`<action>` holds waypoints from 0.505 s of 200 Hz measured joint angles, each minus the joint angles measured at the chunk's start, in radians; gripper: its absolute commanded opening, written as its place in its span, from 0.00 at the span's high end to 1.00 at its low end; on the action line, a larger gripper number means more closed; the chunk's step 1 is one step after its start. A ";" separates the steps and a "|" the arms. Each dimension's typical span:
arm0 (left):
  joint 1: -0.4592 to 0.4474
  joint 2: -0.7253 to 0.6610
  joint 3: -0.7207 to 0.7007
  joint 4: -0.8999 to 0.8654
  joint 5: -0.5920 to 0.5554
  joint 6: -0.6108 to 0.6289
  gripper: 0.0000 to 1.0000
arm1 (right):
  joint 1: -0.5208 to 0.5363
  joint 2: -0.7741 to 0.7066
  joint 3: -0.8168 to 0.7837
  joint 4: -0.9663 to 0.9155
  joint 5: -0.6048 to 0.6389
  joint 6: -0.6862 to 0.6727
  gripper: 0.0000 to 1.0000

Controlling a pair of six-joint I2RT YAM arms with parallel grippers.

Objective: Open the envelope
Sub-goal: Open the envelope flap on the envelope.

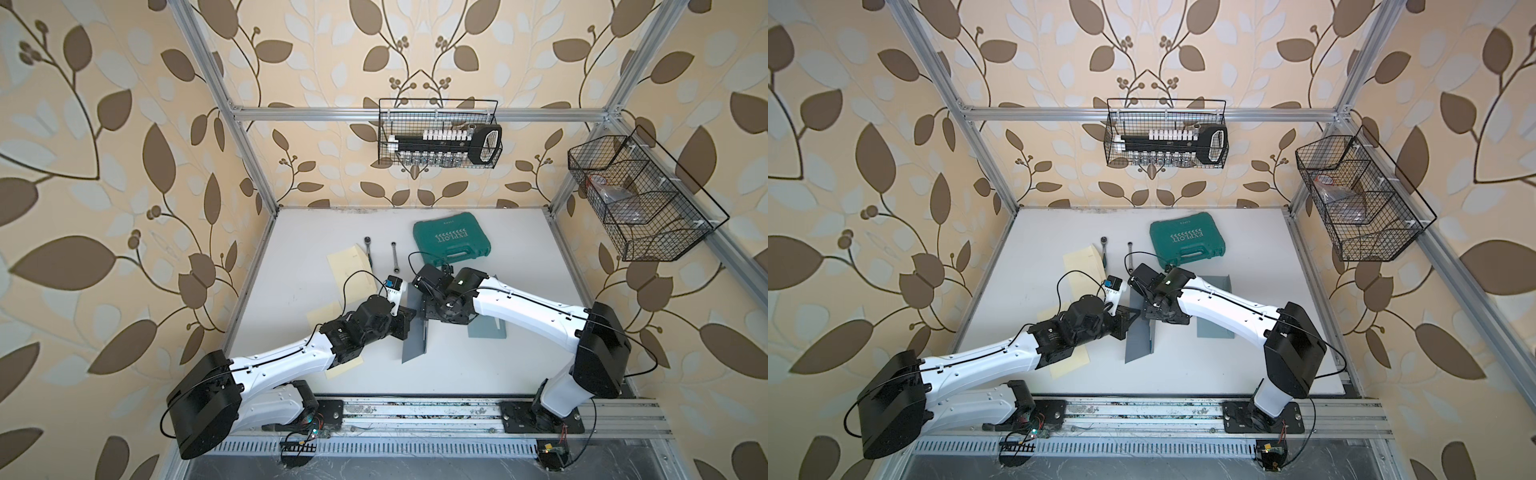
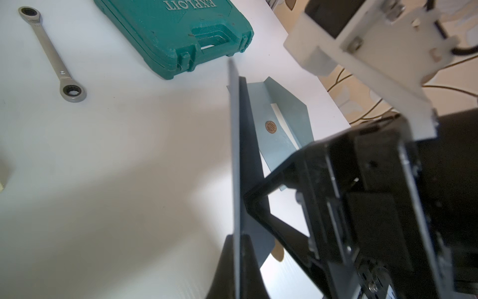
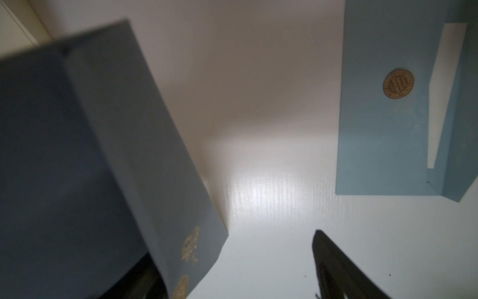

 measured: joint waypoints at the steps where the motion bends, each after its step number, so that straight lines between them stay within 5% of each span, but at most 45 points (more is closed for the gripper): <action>1: 0.000 0.000 0.000 0.000 -0.001 -0.001 1.00 | 0.000 -0.002 -0.002 0.001 0.000 0.000 0.18; 67: 0.000 -0.046 0.022 -0.070 -0.074 -0.044 1.00 | -0.017 -0.276 -0.190 0.124 0.065 -0.049 0.15; 101: 0.000 -0.104 0.061 -0.129 -0.140 -0.082 1.00 | -0.019 -0.489 -0.389 0.360 0.030 -0.131 0.13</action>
